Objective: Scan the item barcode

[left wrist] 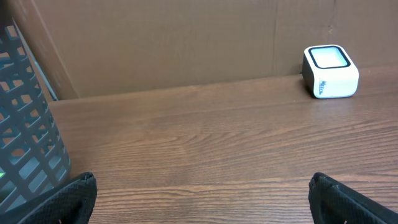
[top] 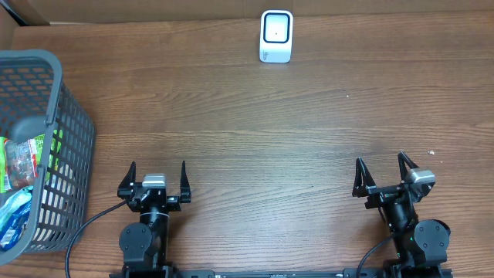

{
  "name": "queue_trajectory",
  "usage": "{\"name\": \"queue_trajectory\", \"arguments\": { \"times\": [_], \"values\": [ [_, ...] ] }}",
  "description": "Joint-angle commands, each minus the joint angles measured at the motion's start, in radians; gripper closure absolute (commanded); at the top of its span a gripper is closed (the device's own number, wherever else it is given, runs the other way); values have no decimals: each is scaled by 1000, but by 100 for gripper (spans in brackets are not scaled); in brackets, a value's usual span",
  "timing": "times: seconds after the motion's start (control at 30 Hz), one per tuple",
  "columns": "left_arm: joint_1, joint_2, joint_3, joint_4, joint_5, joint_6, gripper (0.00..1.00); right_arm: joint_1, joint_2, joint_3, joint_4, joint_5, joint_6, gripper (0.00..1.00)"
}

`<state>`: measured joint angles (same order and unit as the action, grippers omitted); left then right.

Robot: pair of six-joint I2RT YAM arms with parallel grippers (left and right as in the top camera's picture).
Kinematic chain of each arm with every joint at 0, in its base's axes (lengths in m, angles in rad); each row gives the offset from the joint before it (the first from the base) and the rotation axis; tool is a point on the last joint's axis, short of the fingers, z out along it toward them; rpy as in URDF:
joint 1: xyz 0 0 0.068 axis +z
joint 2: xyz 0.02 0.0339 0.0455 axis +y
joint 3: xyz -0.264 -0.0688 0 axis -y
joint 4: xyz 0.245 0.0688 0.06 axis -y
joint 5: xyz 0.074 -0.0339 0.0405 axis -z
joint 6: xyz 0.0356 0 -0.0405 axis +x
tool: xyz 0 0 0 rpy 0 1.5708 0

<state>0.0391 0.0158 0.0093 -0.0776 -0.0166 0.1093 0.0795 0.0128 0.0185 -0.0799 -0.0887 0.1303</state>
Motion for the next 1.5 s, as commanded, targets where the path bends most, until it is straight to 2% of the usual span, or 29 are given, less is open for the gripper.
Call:
{"name": "queue_trajectory", "arguments": {
  "times": [0.0, 0.27, 0.4, 0.5, 0.7, 0.9, 1.07, 1.1, 1.2, 1.27, 1.33, 1.37, 1.47],
  "values": [
    [-7, -12, -5, 4, -10, -12, 0, 5, -10, -11, 10, 10, -1, 0],
    [-7, -11, -5, 8, -9, -13, 0, 5, -10, -10, 39, -17, -1, 0],
    [-7, -11, 10, 101, 82, -15, 0, 5, -10, -4, 36, -31, -1, 0],
    [-7, -10, 77, 76, 97, -74, 0, 4, -10, 47, 34, -98, -9, 0],
    [-7, 56, 339, -108, 159, -79, 0, 4, 32, 212, -2, -153, -56, 0],
    [-7, 266, 650, -356, 206, -61, 0, 4, 219, 438, -108, -227, -97, 0],
    [-7, 544, 983, -635, 206, -26, 0, 4, 467, 711, -320, -247, -114, 0],
    [-7, 641, 1096, -732, 219, -17, 0, 4, 547, 803, -395, -247, -113, 0],
    [-7, 835, 1325, -928, 289, -16, 0, 4, 705, 995, -565, -251, -113, 0],
    [-7, 955, 1477, -1048, 389, -16, 0, 4, 784, 1099, -657, -261, -113, 0],
    [-7, 1043, 1590, -1131, 468, -16, 0, 4, 868, 1210, -756, -285, -112, 0],
    [-7, 1094, 1638, -1161, 462, -18, 1, 4, 912, 1262, -802, -292, -112, 0],
    [-7, 1157, 1653, -1162, 490, -96, 0, 4, 965, 1285, -831, -340, -74, 0]
  ]
}}
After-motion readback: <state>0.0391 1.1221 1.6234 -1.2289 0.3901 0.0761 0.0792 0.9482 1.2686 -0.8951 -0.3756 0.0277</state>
